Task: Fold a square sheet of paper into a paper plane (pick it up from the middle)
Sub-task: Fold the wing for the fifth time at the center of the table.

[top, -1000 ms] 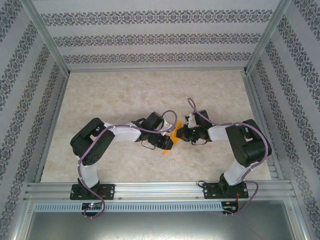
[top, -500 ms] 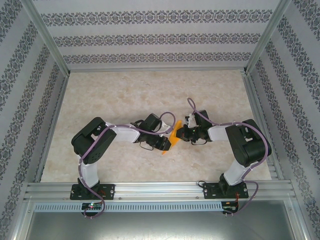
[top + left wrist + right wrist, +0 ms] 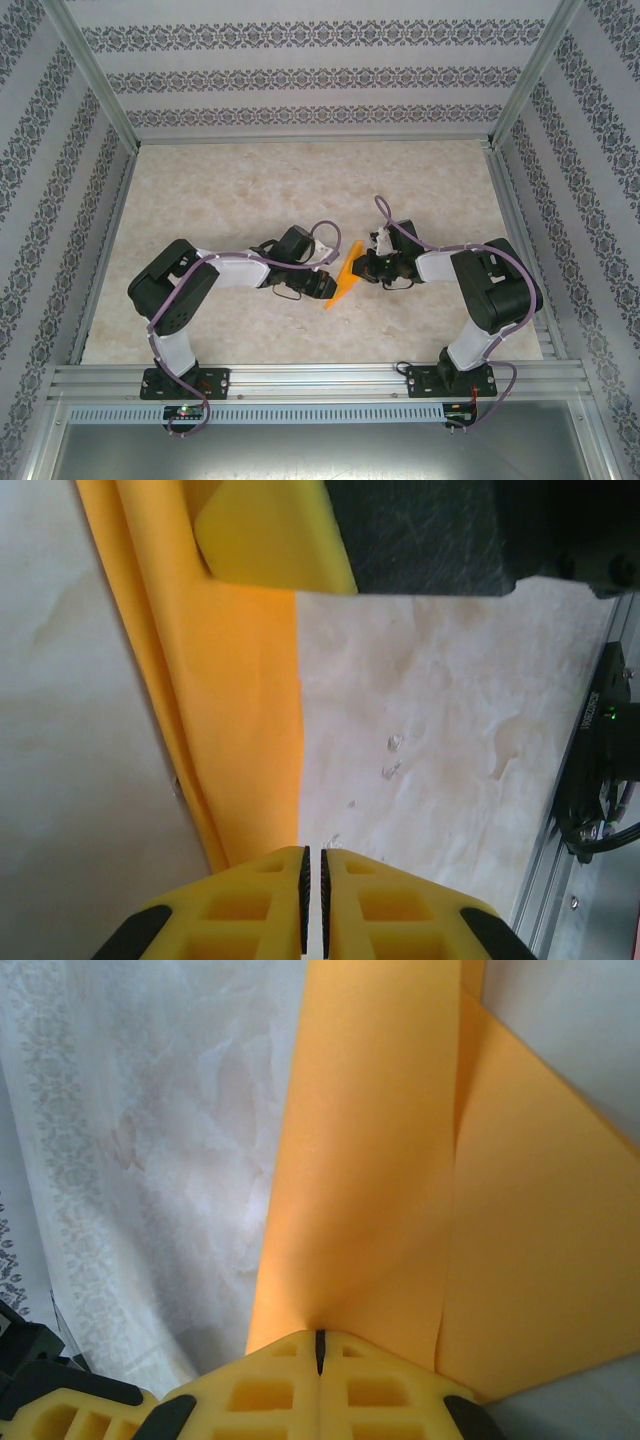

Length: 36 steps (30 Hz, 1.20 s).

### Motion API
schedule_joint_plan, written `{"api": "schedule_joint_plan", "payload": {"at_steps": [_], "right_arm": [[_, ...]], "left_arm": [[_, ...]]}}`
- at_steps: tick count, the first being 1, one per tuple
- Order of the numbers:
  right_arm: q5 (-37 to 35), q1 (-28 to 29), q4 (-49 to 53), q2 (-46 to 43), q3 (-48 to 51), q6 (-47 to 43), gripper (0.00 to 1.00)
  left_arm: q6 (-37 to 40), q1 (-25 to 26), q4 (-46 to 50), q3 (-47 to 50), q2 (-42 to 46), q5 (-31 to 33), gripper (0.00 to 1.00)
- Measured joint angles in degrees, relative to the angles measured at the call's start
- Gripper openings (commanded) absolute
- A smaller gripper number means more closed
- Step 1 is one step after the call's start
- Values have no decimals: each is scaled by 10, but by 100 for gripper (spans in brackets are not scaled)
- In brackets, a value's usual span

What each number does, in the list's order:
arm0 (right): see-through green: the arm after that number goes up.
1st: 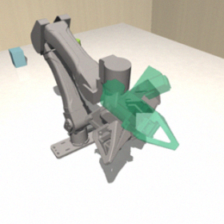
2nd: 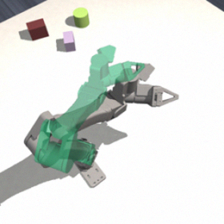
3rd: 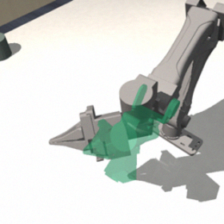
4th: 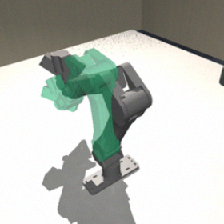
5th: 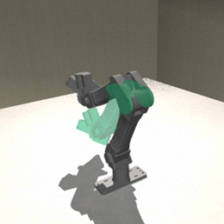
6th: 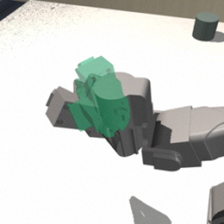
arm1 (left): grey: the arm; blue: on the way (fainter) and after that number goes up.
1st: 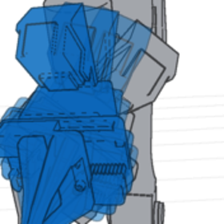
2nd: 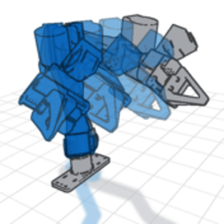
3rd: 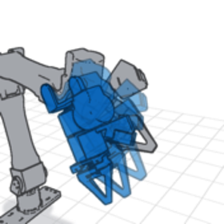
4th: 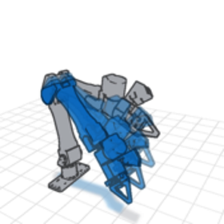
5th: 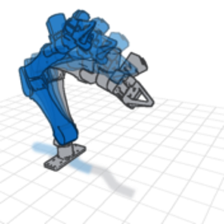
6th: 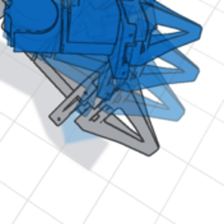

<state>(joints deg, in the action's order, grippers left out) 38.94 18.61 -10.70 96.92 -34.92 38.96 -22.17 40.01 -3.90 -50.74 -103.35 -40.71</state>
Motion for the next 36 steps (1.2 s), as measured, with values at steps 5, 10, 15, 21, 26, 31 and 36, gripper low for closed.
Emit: {"api": "schedule_joint_plan", "payload": {"at_steps": [5, 10, 15, 21, 26, 31, 36], "right_arm": [[2, 0, 0, 2, -1, 0, 0], [2, 0, 0, 2, -1, 0, 0], [2, 0, 0, 2, -1, 0, 0], [0, -1, -8, -2, 4, 4, 3], [-9, -1, -19, -20, 21, 27, 9], [-17, -5, -20, -61, 33, 56, 8], [-17, -4, -47, -95, 37, 102, 5]], "left_arm": [[-8, 0, -13, -26, -26, 0, 15], [-7, 0, -14, -32, -47, 5, 15], [2, 0, -10, -32, -50, 18, 13], [21, 0, -16, -24, -50, 26, 12], [31, 0, -24, -19, -49, 28, 10], [40, 1, -27, -15, -47, 33, 9], [42, 1, -30, -14, -47, 34, 8]]}}
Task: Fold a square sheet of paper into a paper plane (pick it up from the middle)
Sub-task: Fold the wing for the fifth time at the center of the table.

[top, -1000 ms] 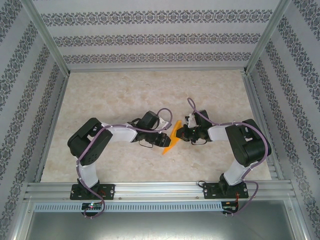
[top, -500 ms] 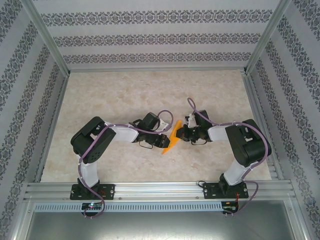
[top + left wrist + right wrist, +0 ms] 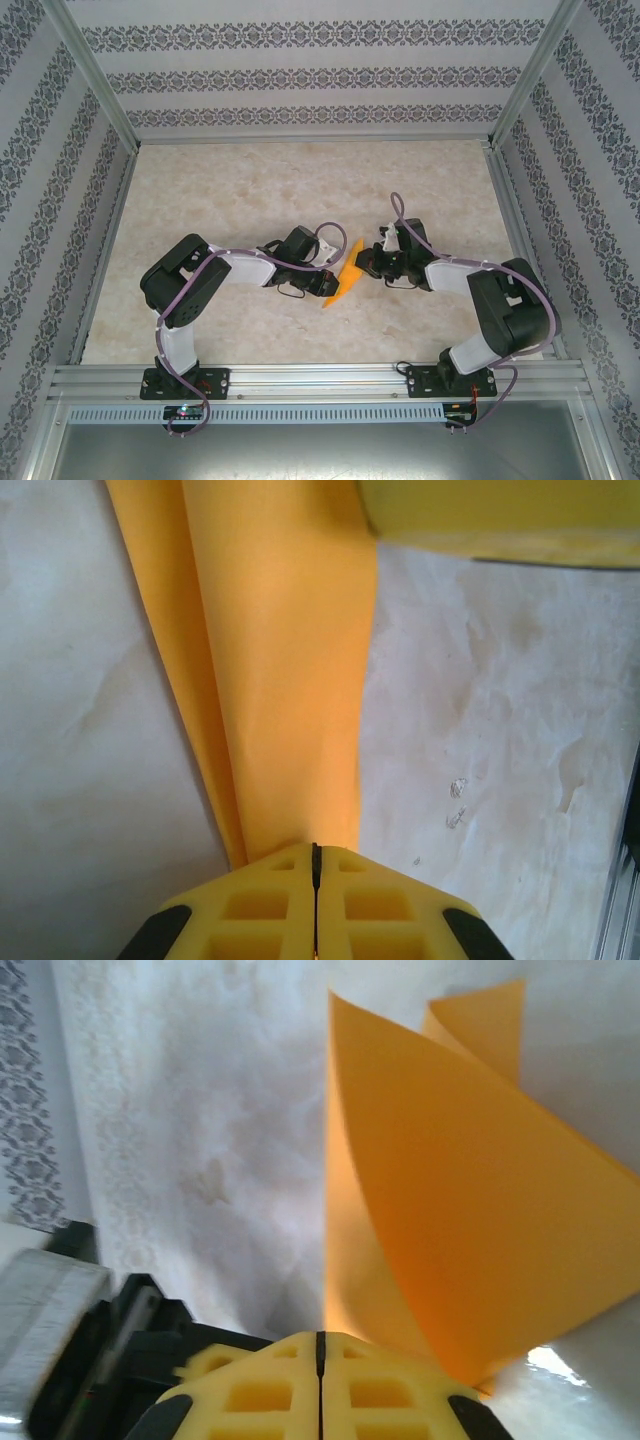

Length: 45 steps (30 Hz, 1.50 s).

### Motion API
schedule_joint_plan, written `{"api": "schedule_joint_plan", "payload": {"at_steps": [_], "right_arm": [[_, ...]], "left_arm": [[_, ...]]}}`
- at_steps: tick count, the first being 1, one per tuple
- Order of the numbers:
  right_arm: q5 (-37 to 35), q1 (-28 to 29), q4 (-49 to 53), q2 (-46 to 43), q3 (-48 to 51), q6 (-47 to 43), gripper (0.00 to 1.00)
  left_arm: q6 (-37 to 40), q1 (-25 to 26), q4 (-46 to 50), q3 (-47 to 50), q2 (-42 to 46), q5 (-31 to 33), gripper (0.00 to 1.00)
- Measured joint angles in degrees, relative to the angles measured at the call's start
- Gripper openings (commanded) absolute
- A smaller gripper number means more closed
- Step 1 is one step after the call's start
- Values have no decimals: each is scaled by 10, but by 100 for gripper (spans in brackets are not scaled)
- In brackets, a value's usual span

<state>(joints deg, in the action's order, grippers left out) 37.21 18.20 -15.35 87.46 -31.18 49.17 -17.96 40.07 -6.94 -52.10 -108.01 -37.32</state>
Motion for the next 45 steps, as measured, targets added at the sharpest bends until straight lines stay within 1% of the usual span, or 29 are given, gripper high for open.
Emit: {"api": "schedule_joint_plan", "payload": {"at_steps": [5, 11, 15, 19, 22, 28, 32, 37, 45], "right_arm": [[1, 20, -50, 6, 10, 51, 2], [9, 47, -138, 82, 17, 110, 2], [10, 59, -172, 120, 17, 130, 1], [9, 61, -181, 131, 16, 134, 1], [5, 61, -163, 131, 8, 122, 1], [-16, 66, -52, 131, -46, 72, 2], [-25, 65, -7, 130, -67, 50, 2], [-31, 47, 41, 130, -90, 29, 1], [-48, 7, 96, 139, -127, 3, 1]], "left_arm": [[0, 0, -2, 1, 0, 0, 8], [0, 0, -11, 6, 1, -1, 8], [0, 0, -13, 8, 2, -1, 8], [0, 0, -14, 8, 2, -1, 8], [0, 0, -14, 8, 2, -1, 8], [4, 0, -15, 8, 2, 4, 8], [9, 0, -18, 8, 2, 9, 8], [13, -1, -29, 8, 1, 25, 8], [16, -1, -30, 7, 1, 26, 8]]}}
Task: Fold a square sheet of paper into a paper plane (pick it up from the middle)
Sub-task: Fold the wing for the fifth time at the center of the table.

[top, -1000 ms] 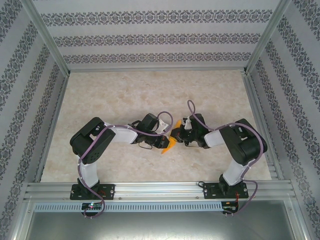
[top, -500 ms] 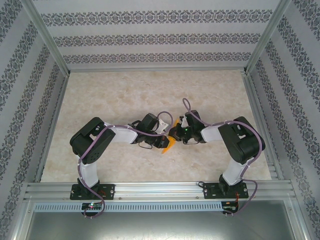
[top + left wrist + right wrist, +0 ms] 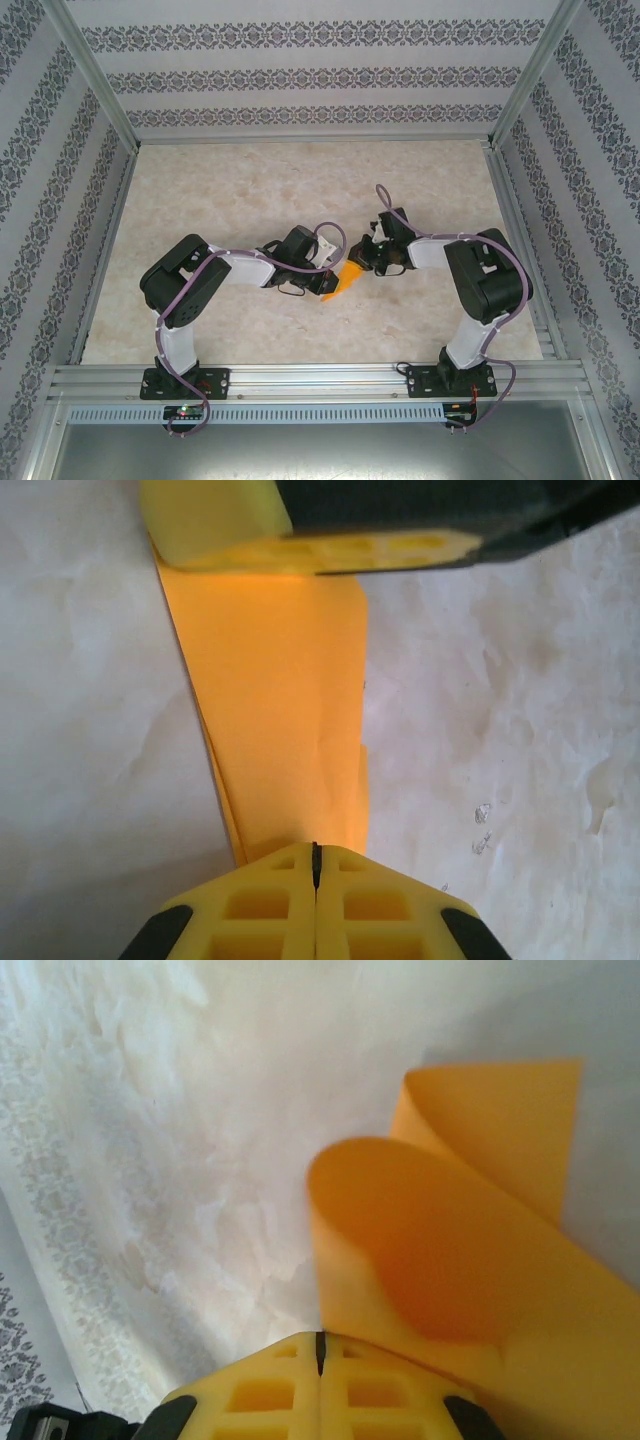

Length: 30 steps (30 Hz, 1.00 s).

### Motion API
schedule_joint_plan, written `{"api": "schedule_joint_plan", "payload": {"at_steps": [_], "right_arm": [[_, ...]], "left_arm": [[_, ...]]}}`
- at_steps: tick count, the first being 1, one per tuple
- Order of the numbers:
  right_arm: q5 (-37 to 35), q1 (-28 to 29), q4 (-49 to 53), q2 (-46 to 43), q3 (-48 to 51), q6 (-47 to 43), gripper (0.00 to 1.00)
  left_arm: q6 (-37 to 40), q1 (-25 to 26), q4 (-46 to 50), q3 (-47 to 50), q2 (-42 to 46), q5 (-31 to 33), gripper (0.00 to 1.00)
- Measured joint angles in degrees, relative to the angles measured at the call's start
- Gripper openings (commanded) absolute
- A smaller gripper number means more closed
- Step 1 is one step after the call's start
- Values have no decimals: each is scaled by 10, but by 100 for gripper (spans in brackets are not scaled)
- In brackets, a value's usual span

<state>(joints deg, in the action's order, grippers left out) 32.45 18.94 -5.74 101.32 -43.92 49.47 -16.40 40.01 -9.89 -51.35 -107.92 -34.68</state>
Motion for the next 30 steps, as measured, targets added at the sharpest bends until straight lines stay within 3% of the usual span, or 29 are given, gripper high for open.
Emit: {"api": "schedule_joint_plan", "payload": {"at_steps": [14, 30], "right_arm": [[36, -30, 40, 28, -39, -26, 2], [-48, -94, 90, 64, -128, -78, 2]], "left_arm": [[14, 0, 0, -2, -1, 6, 8], [23, 0, 0, -3, -2, 5, 8]]}}
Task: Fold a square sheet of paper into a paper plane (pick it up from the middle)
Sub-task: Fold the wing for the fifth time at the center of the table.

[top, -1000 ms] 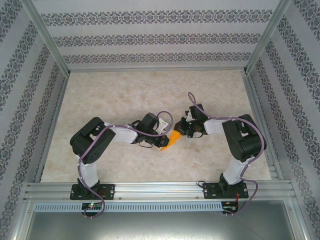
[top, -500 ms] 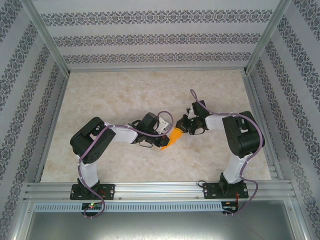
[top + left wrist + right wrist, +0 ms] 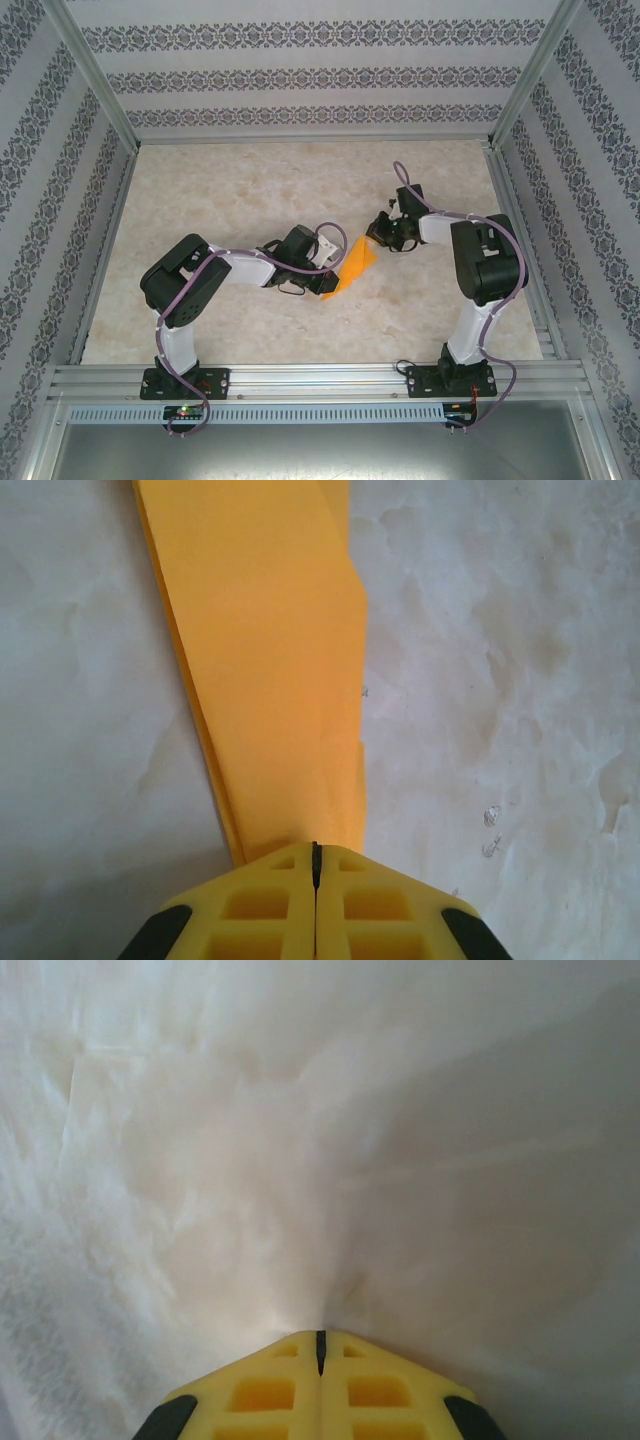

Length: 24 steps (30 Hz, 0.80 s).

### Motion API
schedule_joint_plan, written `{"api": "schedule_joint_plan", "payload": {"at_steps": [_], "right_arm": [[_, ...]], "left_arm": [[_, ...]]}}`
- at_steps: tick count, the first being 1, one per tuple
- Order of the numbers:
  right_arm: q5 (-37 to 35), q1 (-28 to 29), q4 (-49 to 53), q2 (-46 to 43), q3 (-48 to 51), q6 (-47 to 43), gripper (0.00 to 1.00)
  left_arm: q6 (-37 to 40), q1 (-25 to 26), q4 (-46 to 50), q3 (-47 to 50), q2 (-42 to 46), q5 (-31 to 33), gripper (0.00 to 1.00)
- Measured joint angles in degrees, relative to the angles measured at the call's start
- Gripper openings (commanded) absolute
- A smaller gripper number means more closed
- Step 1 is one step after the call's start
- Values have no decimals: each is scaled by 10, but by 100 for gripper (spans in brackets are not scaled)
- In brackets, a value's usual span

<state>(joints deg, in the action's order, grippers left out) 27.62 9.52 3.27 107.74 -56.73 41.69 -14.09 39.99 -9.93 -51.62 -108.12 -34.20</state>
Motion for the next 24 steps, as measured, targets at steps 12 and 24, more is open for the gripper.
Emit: {"api": "schedule_joint_plan", "payload": {"at_steps": [12, 24], "right_arm": [[17, 8, 15, -134, 44, -7, 3], [48, 103, -28, -96, 85, 45, 2]], "left_arm": [[0, 0, 0, -1, 0, -2, 8], [0, 0, 0, 0, 0, -3, 8]]}}
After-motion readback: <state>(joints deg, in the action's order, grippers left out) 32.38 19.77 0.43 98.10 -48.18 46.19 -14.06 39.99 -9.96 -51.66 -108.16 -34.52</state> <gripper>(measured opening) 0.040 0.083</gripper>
